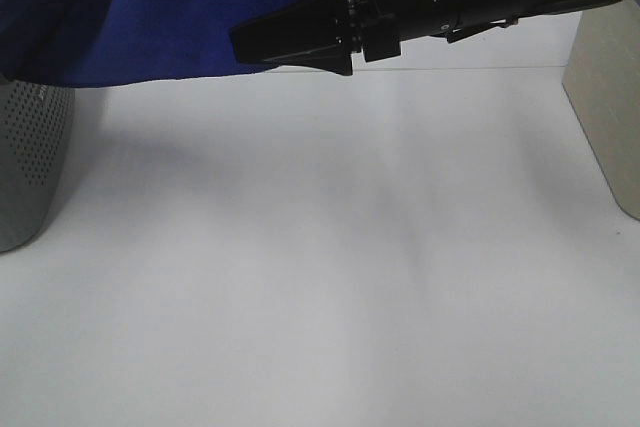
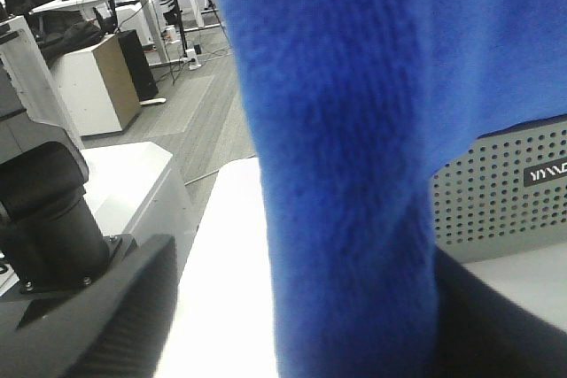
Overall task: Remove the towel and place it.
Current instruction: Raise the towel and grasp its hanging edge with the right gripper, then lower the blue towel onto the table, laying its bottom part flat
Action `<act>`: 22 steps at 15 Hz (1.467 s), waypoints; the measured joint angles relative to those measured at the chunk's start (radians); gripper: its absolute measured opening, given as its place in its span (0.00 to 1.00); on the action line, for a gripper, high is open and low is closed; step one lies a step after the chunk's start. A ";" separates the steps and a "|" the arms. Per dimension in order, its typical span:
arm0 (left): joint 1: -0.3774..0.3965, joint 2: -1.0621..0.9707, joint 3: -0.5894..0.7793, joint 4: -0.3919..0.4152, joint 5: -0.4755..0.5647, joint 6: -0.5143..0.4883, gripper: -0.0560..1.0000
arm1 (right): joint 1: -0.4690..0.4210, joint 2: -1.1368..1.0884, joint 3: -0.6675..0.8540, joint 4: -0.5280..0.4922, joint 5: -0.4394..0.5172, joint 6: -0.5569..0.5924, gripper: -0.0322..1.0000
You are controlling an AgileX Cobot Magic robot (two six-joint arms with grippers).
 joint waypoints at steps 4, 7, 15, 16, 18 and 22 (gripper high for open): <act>0.000 0.000 0.000 0.006 0.000 0.000 0.05 | 0.000 0.000 0.000 -0.018 -0.001 0.060 0.23; 0.000 0.000 0.000 0.018 0.000 0.000 0.05 | -0.001 0.000 -0.021 -0.051 0.000 0.127 0.04; 0.000 0.025 0.000 0.019 0.001 -0.201 0.05 | -0.001 -0.058 -0.111 -0.263 -0.088 0.711 0.04; 0.000 0.050 0.000 0.023 -0.010 -0.335 0.05 | -0.001 -0.114 -0.172 -0.457 -0.135 0.902 0.04; 0.000 0.067 0.000 0.028 -0.045 -0.410 0.05 | -0.001 -0.162 -0.241 -0.635 -0.147 1.046 0.04; 0.001 0.102 0.000 0.037 -0.189 -0.486 0.05 | -0.001 -0.254 -0.499 -1.154 -0.128 1.427 0.04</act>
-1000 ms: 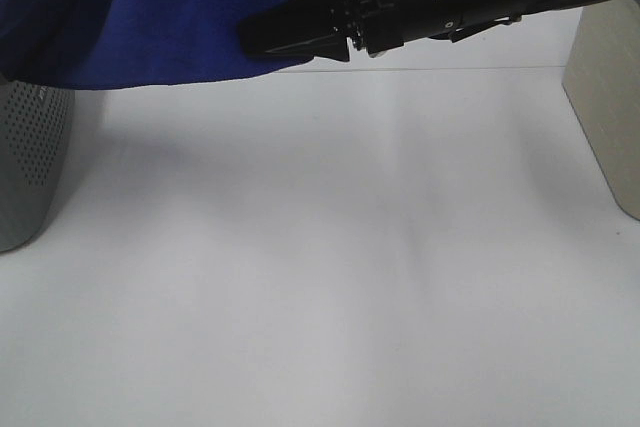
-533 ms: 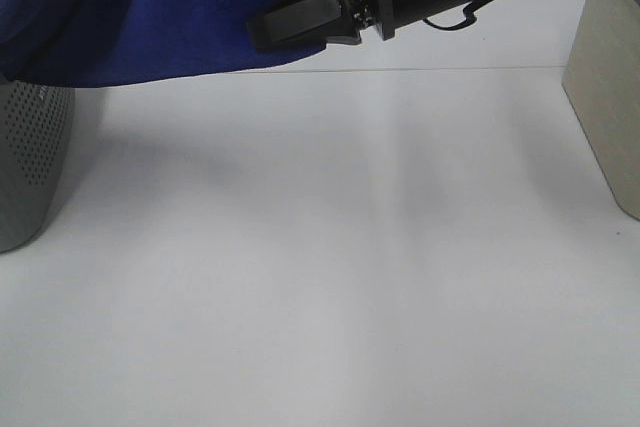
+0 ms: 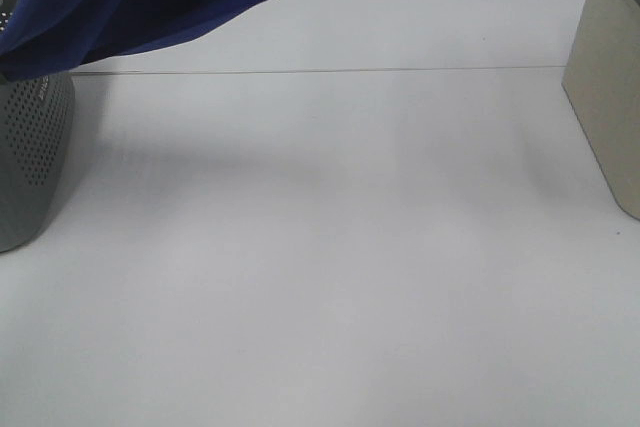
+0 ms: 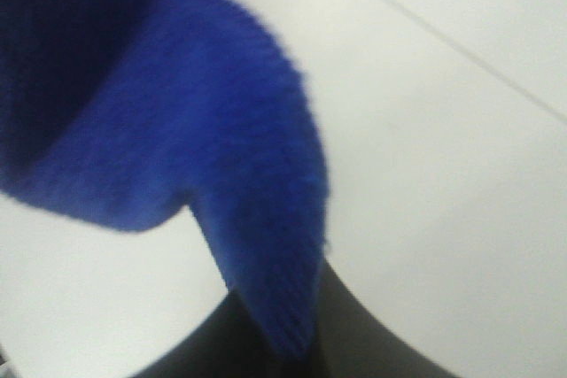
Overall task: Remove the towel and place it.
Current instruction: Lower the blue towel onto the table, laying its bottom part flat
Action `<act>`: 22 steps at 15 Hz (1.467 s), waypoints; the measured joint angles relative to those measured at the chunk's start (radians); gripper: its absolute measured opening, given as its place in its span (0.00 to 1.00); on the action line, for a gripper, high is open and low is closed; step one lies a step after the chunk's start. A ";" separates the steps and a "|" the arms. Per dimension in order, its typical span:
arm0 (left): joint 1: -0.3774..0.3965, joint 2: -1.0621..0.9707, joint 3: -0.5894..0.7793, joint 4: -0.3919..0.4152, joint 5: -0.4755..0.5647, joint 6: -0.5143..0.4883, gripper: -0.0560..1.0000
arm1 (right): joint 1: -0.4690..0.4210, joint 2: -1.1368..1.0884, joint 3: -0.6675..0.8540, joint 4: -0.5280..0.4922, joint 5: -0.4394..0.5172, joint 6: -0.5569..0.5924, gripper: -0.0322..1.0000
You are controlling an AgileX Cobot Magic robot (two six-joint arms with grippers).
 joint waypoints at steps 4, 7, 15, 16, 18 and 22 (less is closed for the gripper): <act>0.011 0.038 0.000 0.033 -0.205 -0.006 0.05 | 0.000 -0.006 -0.256 -0.350 0.082 0.141 0.04; 0.050 0.058 0.000 0.032 -0.336 -0.030 0.05 | 0.000 -0.007 -0.330 -0.441 0.064 0.142 0.04; 0.138 0.173 0.000 0.030 -0.687 -0.061 0.05 | 0.000 0.077 -0.335 -0.520 -0.337 0.142 0.04; 0.140 0.188 0.000 0.030 -0.713 -0.061 0.05 | 0.000 0.097 -0.335 -0.537 -0.383 0.142 0.04; 0.161 0.222 0.000 0.031 -0.762 -0.061 0.05 | 0.000 0.137 -0.335 -0.578 -0.456 0.142 0.04; 0.241 0.293 0.000 0.009 -0.883 -0.110 0.05 | 0.000 0.220 -0.335 -0.613 -0.660 0.143 0.04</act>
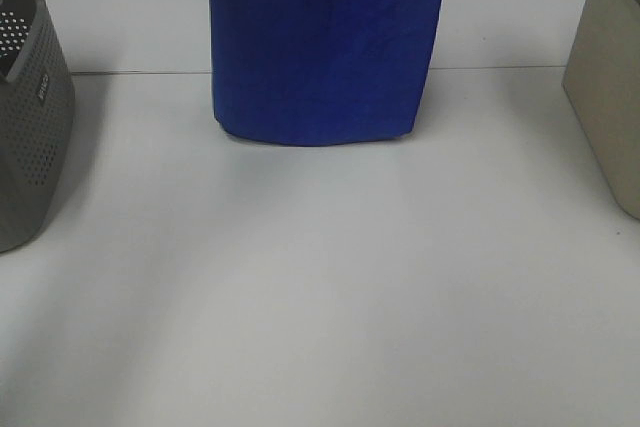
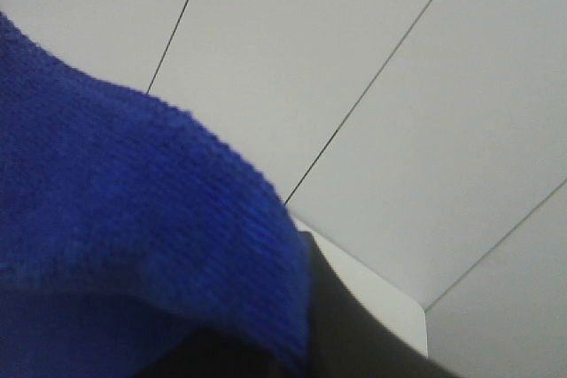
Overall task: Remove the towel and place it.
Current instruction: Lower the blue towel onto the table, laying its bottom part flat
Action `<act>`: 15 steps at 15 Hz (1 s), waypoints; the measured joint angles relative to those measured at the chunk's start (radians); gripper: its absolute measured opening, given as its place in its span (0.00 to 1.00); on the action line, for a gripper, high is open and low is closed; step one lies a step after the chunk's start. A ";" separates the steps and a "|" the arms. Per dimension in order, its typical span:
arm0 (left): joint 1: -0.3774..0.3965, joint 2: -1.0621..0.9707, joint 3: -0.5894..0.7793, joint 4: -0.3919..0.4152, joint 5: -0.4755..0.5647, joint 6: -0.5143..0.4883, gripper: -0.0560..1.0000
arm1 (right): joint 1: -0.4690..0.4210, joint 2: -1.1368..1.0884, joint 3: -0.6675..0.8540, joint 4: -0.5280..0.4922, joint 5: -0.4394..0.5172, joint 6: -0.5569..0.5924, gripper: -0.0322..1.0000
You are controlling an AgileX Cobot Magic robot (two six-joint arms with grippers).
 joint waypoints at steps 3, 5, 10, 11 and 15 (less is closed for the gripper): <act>0.070 0.072 0.000 -0.005 -0.157 -0.131 0.05 | 0.000 0.079 0.000 -0.003 -0.221 0.031 0.04; 0.093 0.117 -0.011 -0.009 -0.237 -0.194 0.05 | -0.016 0.121 -0.012 0.003 -0.315 0.051 0.04; 0.105 0.319 -0.314 -0.001 -0.228 -0.212 0.05 | -0.092 0.277 -0.222 0.105 -0.357 0.056 0.04; 0.107 0.376 -0.402 0.001 -0.204 -0.212 0.05 | -0.098 0.300 -0.258 0.120 -0.369 0.056 0.04; 0.130 0.502 -0.636 0.004 -0.106 -0.221 0.05 | -0.101 0.331 -0.315 0.141 -0.384 0.056 0.04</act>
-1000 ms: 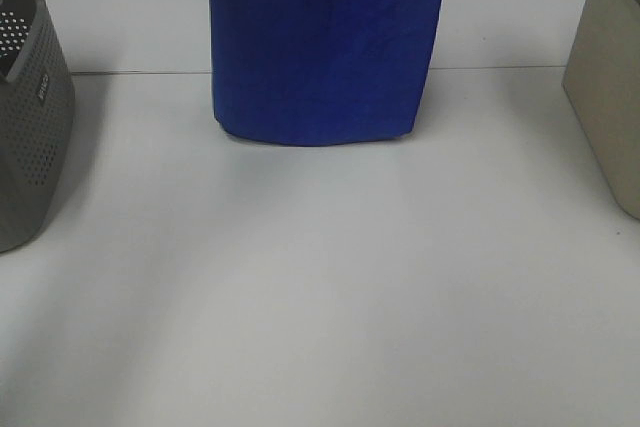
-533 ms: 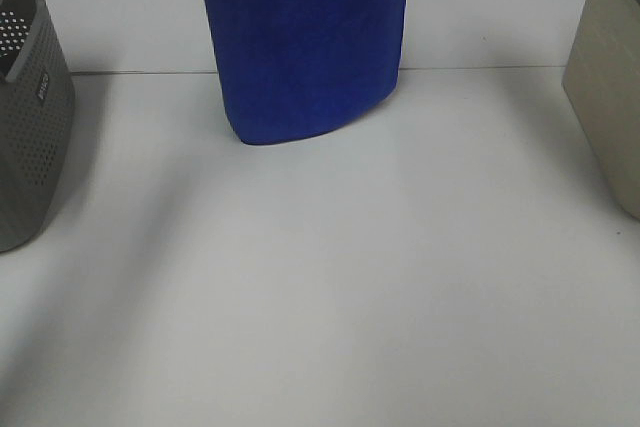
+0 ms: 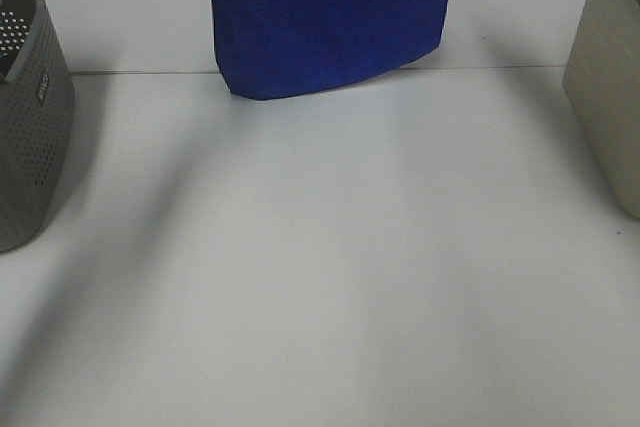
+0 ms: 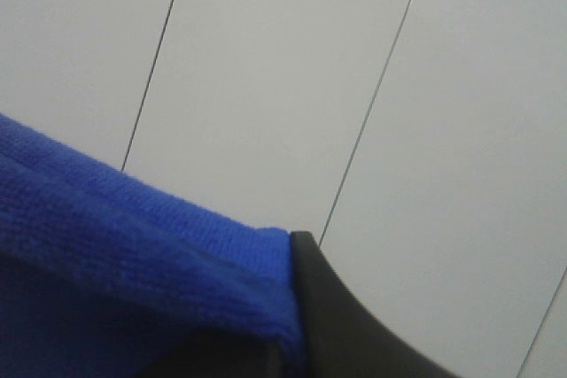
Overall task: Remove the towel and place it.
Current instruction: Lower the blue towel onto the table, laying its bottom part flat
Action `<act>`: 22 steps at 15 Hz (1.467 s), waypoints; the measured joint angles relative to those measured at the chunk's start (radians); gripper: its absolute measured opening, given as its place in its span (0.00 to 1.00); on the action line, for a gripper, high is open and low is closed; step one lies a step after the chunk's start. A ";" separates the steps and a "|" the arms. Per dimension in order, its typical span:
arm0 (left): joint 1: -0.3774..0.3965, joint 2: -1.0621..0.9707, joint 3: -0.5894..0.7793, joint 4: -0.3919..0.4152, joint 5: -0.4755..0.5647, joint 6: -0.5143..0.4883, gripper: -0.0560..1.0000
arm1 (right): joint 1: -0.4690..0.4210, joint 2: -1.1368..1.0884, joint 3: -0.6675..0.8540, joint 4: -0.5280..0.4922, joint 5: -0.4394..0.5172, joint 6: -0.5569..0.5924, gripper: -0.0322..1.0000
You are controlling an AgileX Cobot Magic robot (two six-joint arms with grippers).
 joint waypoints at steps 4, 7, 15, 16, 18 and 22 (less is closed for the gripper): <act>0.008 0.008 -0.022 0.034 0.026 -0.011 0.05 | 0.002 0.004 -0.006 0.002 0.040 0.000 0.04; 0.009 0.008 -0.022 0.062 0.026 -0.011 0.05 | 0.002 0.004 -0.006 0.019 0.074 0.000 0.04; 0.018 0.008 -0.022 0.109 0.123 -0.035 0.05 | 0.002 0.004 -0.006 0.054 0.183 0.000 0.04; 0.018 0.006 -0.022 0.109 0.159 -0.036 0.05 | 0.002 0.004 -0.006 0.068 0.215 0.000 0.04; 0.013 -0.008 -0.022 0.109 0.287 -0.043 0.05 | 0.002 0.004 -0.006 0.098 0.305 0.000 0.04; -0.010 -0.080 -0.022 0.078 0.642 -0.043 0.05 | 0.000 -0.014 -0.006 0.157 0.499 0.000 0.04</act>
